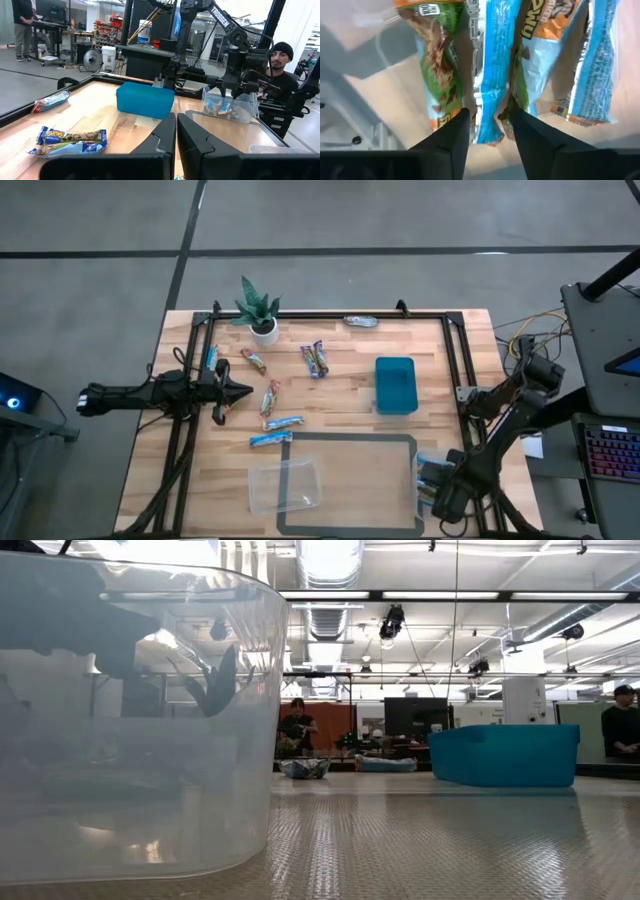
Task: Pick and place Granola Bars by type
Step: Put the yellow granola bar into the right transparent bin
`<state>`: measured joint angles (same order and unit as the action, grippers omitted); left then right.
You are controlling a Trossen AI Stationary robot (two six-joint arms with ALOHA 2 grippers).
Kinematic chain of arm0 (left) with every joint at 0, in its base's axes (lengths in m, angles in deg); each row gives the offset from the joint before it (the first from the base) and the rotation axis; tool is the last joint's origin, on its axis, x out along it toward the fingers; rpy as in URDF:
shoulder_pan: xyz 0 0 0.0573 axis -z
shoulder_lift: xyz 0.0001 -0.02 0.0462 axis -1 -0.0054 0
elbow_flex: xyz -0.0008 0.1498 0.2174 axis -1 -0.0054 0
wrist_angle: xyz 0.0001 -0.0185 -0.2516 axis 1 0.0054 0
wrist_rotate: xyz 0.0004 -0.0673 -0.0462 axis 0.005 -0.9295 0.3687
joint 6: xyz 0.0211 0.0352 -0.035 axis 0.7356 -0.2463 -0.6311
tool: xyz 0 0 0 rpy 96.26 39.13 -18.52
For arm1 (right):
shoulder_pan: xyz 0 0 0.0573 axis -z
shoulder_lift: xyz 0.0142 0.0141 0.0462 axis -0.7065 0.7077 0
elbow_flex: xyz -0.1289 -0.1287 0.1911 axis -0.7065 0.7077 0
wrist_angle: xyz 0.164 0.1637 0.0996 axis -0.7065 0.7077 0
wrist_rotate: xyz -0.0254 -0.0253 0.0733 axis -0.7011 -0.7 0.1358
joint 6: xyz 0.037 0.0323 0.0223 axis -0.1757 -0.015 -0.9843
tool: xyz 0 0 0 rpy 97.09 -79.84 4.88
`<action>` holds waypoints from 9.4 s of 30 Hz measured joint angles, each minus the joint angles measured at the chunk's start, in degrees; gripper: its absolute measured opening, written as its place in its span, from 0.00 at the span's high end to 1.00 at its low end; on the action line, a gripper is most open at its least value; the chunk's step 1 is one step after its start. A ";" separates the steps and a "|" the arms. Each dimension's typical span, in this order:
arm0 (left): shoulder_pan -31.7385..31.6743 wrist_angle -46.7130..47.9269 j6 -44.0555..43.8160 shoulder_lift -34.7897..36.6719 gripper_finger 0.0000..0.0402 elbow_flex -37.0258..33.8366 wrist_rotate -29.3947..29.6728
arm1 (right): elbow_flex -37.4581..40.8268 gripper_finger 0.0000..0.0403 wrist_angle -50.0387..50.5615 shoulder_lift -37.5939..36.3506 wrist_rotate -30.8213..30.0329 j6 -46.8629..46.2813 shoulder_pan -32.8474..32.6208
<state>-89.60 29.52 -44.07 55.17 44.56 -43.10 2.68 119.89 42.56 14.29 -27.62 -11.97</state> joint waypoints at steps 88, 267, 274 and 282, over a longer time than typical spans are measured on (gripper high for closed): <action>-0.02 -0.01 0.00 -0.16 1.00 -0.01 0.00 | -37.54 0.36 -27.21 25.00 -11.62 73.46 51.63; -0.01 -0.01 0.00 -0.74 1.00 -0.02 -0.02 | -21.02 0.97 20.90 -10.10 -16.93 20.85 26.84; -0.02 0.00 0.00 -0.74 1.00 0.00 -0.02 | -13.52 0.97 16.87 -13.31 -18.52 7.47 15.51; -0.02 0.00 0.00 -0.74 1.00 0.00 0.00 | -8.28 0.97 13.86 -14.44 -19.96 -7.86 2.19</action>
<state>-89.61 29.52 -44.07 54.43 44.56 -43.10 -5.60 133.74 28.11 -5.67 -35.48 -9.78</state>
